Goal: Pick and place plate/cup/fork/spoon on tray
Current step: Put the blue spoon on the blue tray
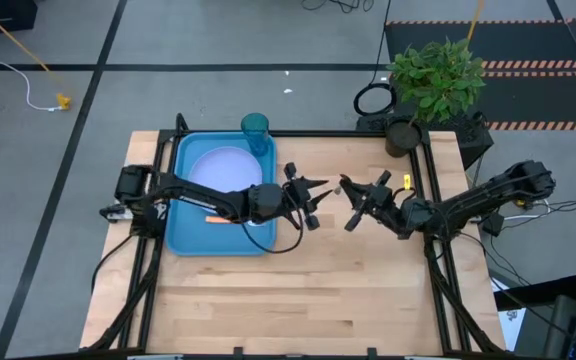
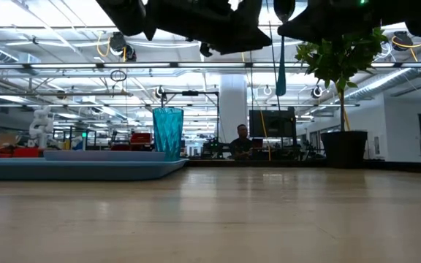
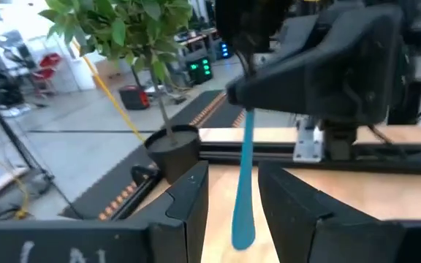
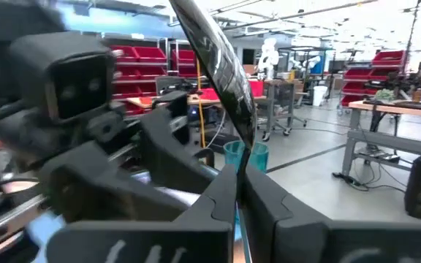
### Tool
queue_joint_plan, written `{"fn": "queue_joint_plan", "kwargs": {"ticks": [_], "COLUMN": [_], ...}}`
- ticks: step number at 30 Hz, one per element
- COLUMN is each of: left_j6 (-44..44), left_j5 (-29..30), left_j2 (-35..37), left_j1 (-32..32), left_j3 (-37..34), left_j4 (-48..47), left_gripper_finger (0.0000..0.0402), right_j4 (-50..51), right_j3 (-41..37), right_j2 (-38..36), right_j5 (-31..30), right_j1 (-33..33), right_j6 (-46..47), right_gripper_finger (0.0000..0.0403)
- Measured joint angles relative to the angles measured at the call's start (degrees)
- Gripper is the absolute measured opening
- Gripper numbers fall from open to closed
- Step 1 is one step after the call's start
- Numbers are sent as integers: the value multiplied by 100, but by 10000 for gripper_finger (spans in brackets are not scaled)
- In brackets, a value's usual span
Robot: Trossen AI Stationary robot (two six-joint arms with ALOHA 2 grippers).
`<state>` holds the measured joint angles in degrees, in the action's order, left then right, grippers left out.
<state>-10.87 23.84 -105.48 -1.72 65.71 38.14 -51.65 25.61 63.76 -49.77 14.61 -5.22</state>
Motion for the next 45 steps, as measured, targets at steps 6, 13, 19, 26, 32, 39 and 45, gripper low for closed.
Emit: {"fn": "queue_joint_plan", "kwargs": {"ticks": [6,13,19,26,32,39,45], "left_j6": [-415,-725,-1232,-1102,-776,-378,-361], "left_j5": [324,625,880,1508,1474,1468,1411], "left_j2": [-352,-818,-1271,-1419,-1420,-1420,-1420], "left_j1": [-2,-34,-137,-175,-130,-54,18], "left_j3": [17,159,780,1227,1346,1353,1353], "left_j4": [489,909,944,750,458,313,309], "left_gripper_finger": [124,124,141,196,177,122,115], "right_j4": [-285,-297,-215,-213,-253,-256,-307], "right_j3": [-62,-62,-62,-62,-62,-62,-60], "right_j2": [91,119,121,121,121,121,196], "right_j5": [21,22,27,30,31,23,-150], "right_j1": [-99,-200,-271,-267,-267,-268,-289], "right_j6": [65,227,304,305,357,414,416], "right_gripper_finger": [1,0,0,0,0,0,0]}}
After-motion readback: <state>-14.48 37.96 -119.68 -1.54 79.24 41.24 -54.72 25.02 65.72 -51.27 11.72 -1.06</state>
